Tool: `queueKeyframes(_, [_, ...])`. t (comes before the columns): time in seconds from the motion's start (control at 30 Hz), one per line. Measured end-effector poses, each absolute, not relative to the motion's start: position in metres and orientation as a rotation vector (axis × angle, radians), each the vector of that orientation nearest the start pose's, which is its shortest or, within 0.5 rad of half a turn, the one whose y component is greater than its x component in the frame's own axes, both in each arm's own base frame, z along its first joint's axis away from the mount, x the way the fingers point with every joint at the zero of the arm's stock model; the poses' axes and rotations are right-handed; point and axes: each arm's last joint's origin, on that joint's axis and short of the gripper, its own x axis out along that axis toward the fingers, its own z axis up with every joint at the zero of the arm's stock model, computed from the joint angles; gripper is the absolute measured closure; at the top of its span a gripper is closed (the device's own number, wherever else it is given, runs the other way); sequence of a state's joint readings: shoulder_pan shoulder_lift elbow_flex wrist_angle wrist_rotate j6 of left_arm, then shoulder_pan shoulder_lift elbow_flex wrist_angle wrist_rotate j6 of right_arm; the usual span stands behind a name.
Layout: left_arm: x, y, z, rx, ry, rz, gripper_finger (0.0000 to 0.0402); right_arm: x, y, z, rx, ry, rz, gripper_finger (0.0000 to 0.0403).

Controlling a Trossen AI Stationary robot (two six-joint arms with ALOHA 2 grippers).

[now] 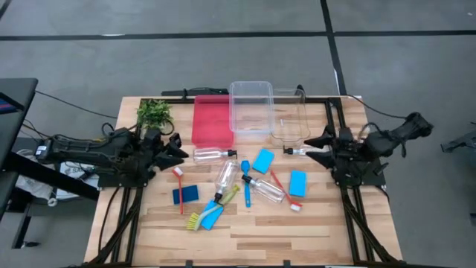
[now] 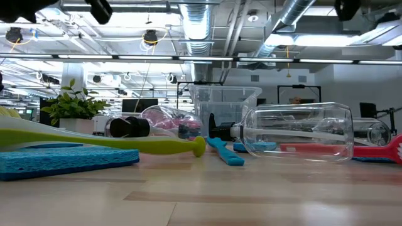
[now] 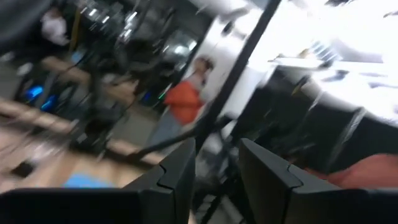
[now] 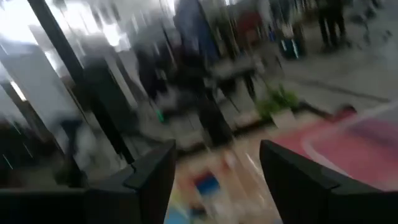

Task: Pick & Place Kitchen Sink Supplies
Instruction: Put the top right transparent dishwashing liquid dispenser into the red bin

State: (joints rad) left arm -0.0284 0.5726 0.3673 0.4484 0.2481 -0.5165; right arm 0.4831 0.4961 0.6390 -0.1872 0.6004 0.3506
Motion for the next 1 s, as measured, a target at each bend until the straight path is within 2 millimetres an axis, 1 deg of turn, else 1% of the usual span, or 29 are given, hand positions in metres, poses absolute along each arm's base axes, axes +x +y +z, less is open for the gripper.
queueKeyframes(0.07, [0.145,-0.01,0.277,-0.441,-0.094,-0.294,0.0277,0.11,0.039,0.334,0.264,0.128,-0.142,0.0178])
queueKeyframes(0.2, [0.146,-0.007,0.278,-0.373,0.051,-0.212,0.0277,0.108,0.038,0.357,0.206,0.31,-0.183,0.0178])
queueKeyframes(0.27, [0.146,-0.006,0.28,-0.354,0.134,-0.157,0.0277,0.105,0.037,0.366,0.195,0.394,-0.209,0.0178])
queueKeyframes(0.33, [0.148,-0.005,0.281,-0.325,0.218,-0.11,0.0277,0.103,0.035,0.369,0.194,0.476,-0.246,0.0178])
queueKeyframes(0.43, [0.152,-0.006,0.282,-0.286,0.29,-0.085,0.0277,0.104,0.035,0.367,0.19,0.574,-0.298,0.0178])
queueKeyframes(0.53, [0.158,-0.008,0.279,-0.246,0.321,-0.097,0.0277,0.112,0.039,0.36,0.18,0.639,-0.318,0.0178])
queueKeyframes(0.8, [0.174,-0.009,0.266,-0.17,0.399,-0.106,0.0277,0.149,0.059,0.348,0.178,0.69,-0.334,0.0178])
queueKeyframes(1.0, [0.18,-0.009,0.261,-0.164,0.428,-0.105,0.0277,0.172,0.071,0.335,0.141,0.745,-0.347,0.0178])
